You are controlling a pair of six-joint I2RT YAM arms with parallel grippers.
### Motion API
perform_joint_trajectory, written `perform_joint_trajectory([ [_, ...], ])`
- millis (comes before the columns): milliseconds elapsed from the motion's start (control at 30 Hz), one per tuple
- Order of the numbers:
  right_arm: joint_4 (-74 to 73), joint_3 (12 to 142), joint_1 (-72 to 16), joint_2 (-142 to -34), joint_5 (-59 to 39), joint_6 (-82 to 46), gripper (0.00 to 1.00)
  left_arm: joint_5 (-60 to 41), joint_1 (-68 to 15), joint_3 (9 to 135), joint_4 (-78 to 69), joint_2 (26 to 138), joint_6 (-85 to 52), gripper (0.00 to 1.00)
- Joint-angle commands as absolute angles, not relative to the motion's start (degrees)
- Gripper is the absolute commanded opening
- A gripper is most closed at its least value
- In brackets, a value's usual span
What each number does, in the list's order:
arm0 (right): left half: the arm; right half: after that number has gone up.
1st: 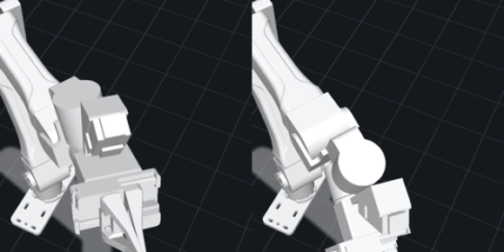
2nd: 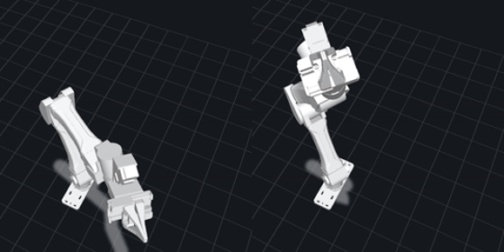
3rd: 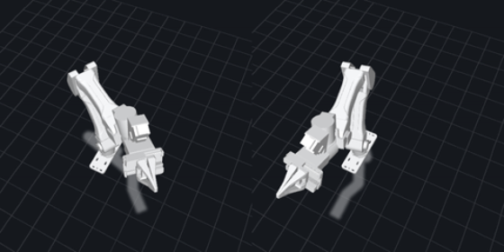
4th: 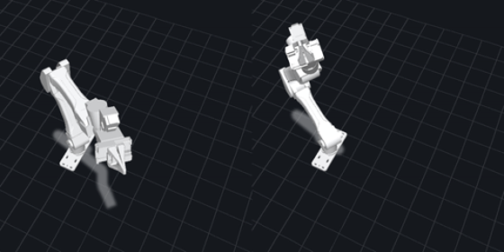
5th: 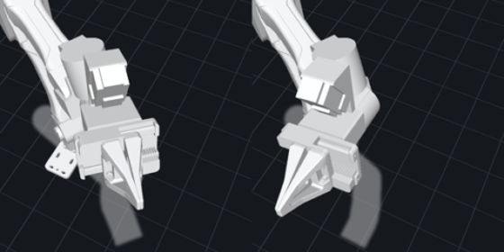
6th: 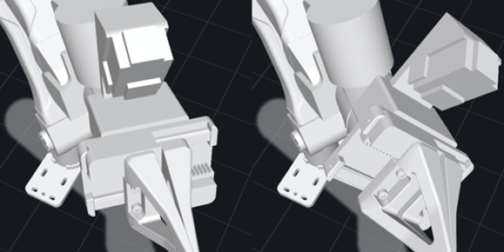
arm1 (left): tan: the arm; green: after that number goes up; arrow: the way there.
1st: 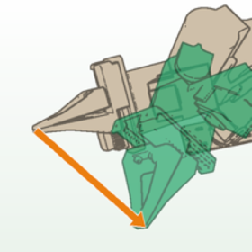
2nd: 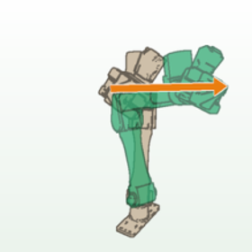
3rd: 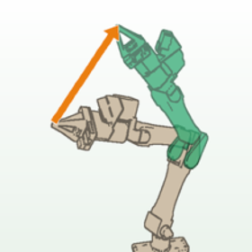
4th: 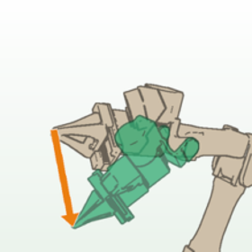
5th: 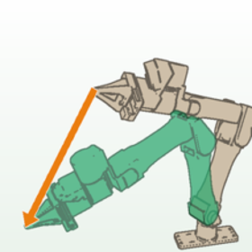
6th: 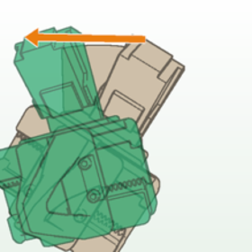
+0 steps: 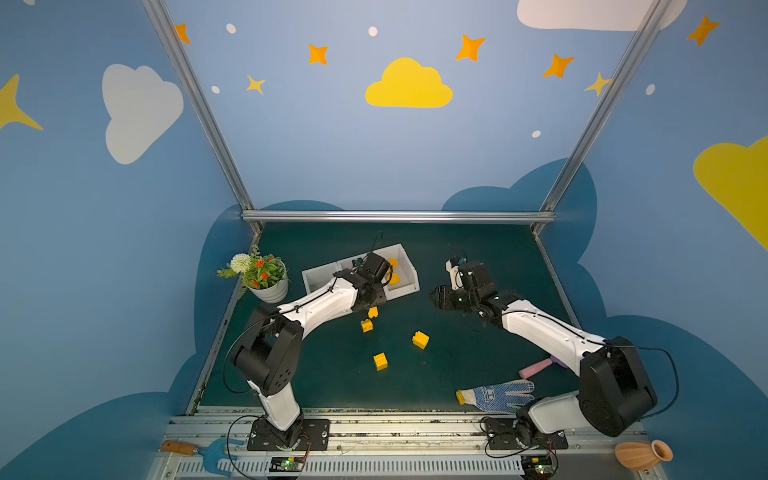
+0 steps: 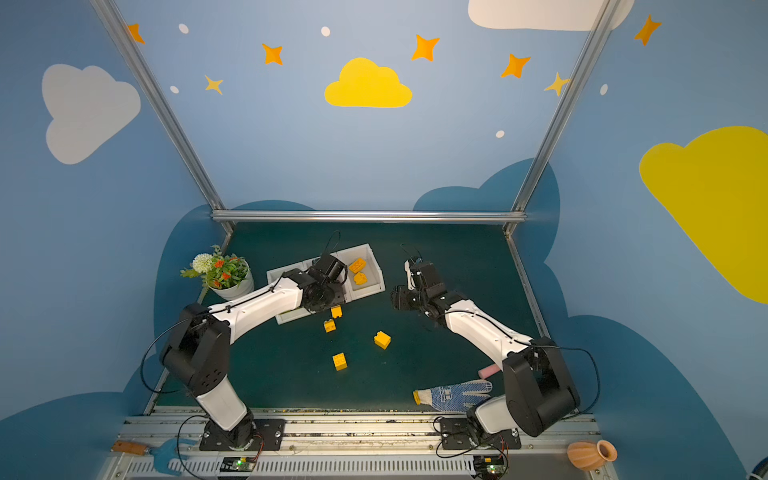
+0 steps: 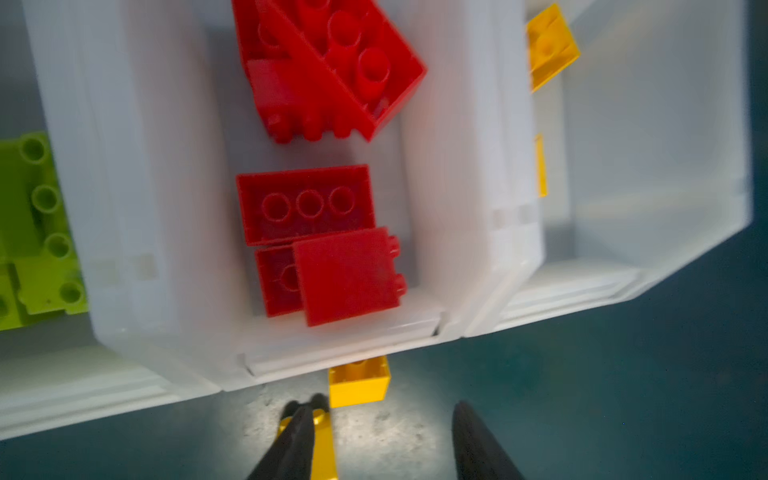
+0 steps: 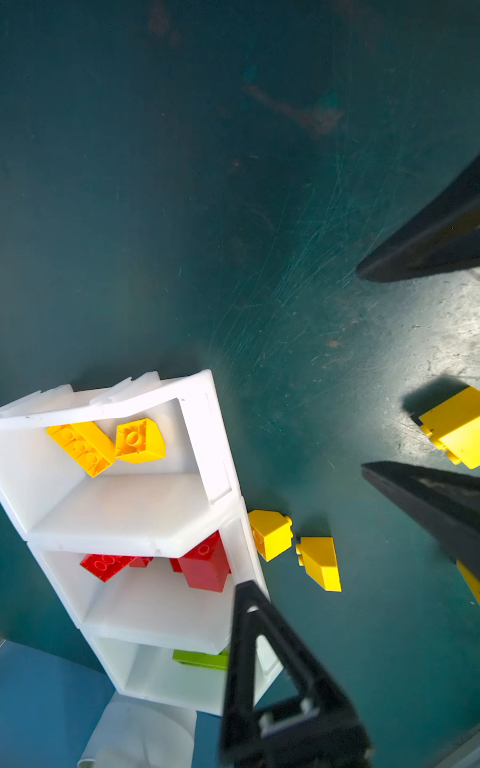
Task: Sort the legos into containers by color
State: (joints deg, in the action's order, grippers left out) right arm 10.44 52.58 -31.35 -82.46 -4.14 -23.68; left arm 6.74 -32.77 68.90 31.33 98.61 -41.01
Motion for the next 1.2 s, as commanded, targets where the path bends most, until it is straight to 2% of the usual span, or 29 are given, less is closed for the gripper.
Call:
perform_joint_trajectory([
  [0, 9.8, 51.7, -31.7, -81.8, -4.3, -24.0, 0.68, 8.3, -33.7, 64.7, 32.6, 95.2, -42.2, 0.64],
  [133, 9.7, 51.9, -31.9, -82.4, -4.4, -24.0, 0.68, 9.3, -34.7, 60.2, 32.1, 93.2, -43.9, 0.69],
  [500, 9.7, 52.1, -32.6, -83.3, -4.0, -24.0, 0.68, 10.8, -35.9, 61.2, 31.0, 98.6, -44.2, 0.65],
  [767, 9.8, 52.1, -32.6, -83.2, -3.8, -23.9, 0.68, 11.1, -35.9, 62.0, 30.8, 101.2, -43.9, 0.51],
  [1033, 9.8, 52.2, -32.7, -83.3, -4.1, -23.8, 0.68, 10.8, -36.0, 62.3, 31.4, 100.1, -43.4, 0.31],
  [1167, 9.8, 52.1, -32.7, -83.2, -3.8, -23.8, 0.68, 10.4, -36.0, 63.1, 31.7, 99.2, -42.9, 0.26],
])
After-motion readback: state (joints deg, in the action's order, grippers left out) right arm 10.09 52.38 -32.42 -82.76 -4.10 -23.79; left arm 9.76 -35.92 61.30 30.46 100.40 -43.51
